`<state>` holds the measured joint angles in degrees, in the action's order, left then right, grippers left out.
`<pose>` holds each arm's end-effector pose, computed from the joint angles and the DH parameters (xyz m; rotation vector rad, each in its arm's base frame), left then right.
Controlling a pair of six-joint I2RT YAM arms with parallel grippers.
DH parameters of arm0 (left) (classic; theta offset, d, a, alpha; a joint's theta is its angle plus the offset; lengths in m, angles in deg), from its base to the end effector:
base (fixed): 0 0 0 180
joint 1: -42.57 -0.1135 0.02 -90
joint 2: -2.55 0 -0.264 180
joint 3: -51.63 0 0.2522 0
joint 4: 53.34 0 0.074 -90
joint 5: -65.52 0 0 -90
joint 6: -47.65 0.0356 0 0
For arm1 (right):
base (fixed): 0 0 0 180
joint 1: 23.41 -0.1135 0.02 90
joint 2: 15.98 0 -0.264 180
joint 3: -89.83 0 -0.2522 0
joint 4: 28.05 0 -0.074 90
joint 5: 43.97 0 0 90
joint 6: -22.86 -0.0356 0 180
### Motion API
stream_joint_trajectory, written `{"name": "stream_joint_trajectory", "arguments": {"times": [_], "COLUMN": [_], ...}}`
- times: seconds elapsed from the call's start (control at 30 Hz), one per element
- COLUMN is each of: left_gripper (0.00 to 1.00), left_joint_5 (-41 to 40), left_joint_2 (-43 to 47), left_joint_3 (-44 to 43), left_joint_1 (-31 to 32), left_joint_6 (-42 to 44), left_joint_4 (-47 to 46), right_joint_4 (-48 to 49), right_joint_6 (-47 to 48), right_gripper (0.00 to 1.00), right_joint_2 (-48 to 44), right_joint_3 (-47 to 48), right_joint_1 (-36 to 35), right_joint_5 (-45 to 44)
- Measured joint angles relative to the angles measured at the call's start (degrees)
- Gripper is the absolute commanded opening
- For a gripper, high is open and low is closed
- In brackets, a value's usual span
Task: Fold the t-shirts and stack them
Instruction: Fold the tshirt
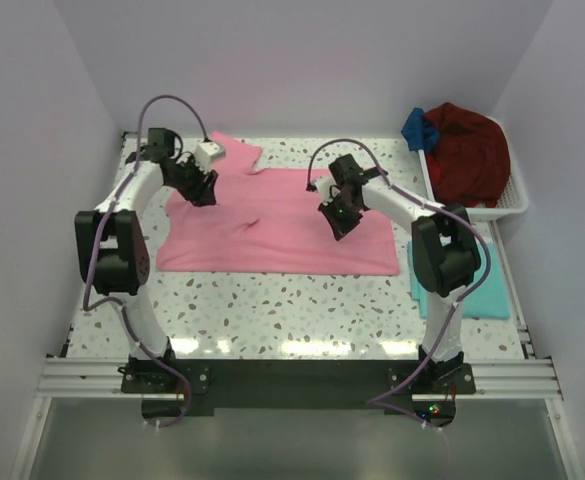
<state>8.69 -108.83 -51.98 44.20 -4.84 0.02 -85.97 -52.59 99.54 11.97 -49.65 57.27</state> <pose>0.4155 -0.0313 0.2343 0.9970 2.2442 -0.4997 0.3683 0.1893 0.1902 -1.0254 2.6269 0.3233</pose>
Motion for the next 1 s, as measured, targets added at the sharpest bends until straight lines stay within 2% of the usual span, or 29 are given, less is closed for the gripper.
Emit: {"name": "stream_joint_trajectory", "arguments": {"times": [0.1, 0.23, 0.4, 0.53, 0.73, 0.83, 0.87, 0.93, 1.0], "left_gripper": [0.5, 0.42, 0.34, 0.31, 0.3, 0.33, 0.36, 0.44, 0.48], "left_joint_5": [-0.5, -3.0, -7.0, -10.0, -12.5, -12.9, -12.9, -12.4, -10.8], "left_joint_2": [2.3, 2.4, 2.6, 7.2, 15.0, 17.5, 17.9, 18.2, 18.1], "left_joint_3": [3.9, 9.7, 18.5, 24.3, 33.9, 36.3, 36.4, 36.2, 34.0], "left_joint_1": [-6.2, -11.2, -11.3, -11.1, -11.5, -12.0, -12.2, -12.5, -12.6], "left_joint_6": [-0.4, 0.0, 1.2, 1.8, 4.9, 7.1, 7.8, 8.9, 9.5], "left_joint_4": [0.9, 2.8, 2.9, 0.1, -2.3, -0.5, 0.9, 3.7, 7.8], "right_joint_4": [-1.9, -3.2, -3.5, -3.2, -1.5, -3.9, -5.7, -9.4, -12.7], "right_joint_6": [3.3, 7.2, 9.6, 10.4, 10.5, 10.3, 10.3, 10.2, 10.4], "right_gripper": [0.0, 0.0, 0.0, 0.0, 0.0, 0.01, 0.03, 0.2, 0.29], "right_joint_2": [-1.4, -3.1, -3.0, -2.9, -8.1, -11.2, -12.0, -12.9, -13.1], "right_joint_3": [-0.1, -2.4, -7.4, -10.4, -17.6, -21.8, -22.7, -22.9, -21.3], "right_joint_1": [2.7, 5.4, 4.9, 4.5, 3.2, 0.8, -0.1, -1.4, -1.3], "right_joint_5": [-3.2, -7.4, -9.2, -9.8, -8.9, -6.2, -4.8, -2.0, 0.0]}}
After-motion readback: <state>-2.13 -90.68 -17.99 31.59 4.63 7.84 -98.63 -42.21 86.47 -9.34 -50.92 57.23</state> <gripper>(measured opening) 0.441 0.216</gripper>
